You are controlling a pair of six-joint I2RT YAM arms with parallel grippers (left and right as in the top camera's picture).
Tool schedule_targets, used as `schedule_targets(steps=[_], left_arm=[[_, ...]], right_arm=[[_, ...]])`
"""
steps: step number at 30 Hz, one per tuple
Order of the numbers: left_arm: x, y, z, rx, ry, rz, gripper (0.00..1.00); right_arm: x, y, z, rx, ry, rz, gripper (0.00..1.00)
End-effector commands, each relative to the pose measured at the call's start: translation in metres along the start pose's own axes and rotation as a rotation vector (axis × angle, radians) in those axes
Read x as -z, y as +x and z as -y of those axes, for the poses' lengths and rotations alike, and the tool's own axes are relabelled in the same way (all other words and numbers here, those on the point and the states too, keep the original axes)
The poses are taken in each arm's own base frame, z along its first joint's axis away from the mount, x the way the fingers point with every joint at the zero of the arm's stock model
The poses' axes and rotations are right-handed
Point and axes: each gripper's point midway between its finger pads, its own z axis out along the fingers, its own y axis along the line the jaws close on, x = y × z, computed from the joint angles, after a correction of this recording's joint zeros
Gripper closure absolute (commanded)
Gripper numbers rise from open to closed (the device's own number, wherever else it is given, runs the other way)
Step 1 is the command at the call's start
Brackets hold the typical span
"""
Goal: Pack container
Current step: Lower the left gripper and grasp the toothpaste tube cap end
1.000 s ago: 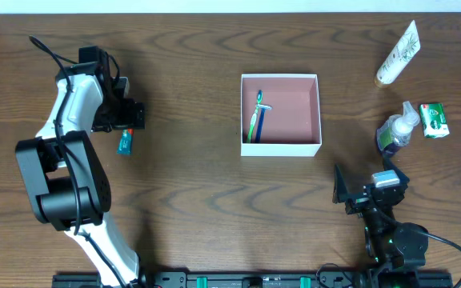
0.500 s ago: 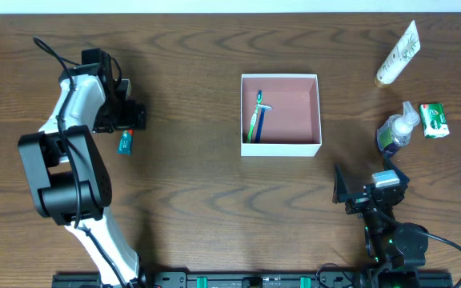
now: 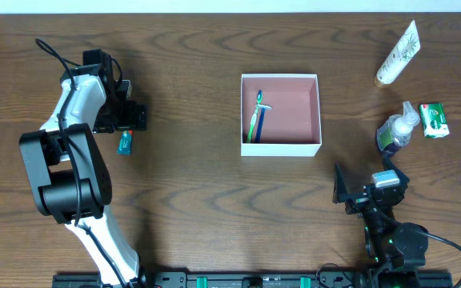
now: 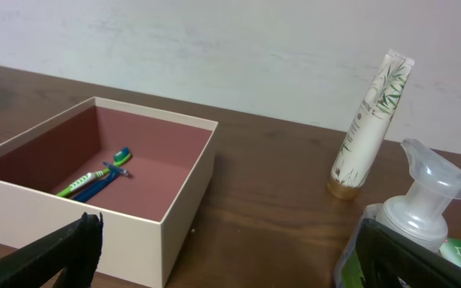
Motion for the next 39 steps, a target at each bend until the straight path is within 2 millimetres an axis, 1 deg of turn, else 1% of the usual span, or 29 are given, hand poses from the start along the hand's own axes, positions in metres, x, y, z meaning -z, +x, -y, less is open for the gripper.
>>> schedule_targets(steps=[1,12,26,34,39], left_arm=[[-0.007,0.004,-0.001,-0.003,0.009,-0.02,0.07],[-0.009,0.006,0.0,-0.002,0.01,-0.027,0.07],[-0.019,0.011,0.0,-0.002,0.01,-0.032,0.07],[-0.02,0.012,0.0,0.005,0.011,-0.032,0.07],[-0.026,0.016,0.001,0.005,0.011,-0.035,0.07]], right_arm=[[0.0,0.001,-0.004,0.006,-0.018,-0.002,0.01],[0.0,0.001,-0.004,0.006,-0.018,-0.002,0.01],[0.0,0.001,-0.004,0.006,-0.018,-0.002,0.01],[0.0,0.001,-0.004,0.006,-0.018,-0.002,0.01],[0.0,0.001,-0.004,0.006,-0.018,-0.002,0.01]])
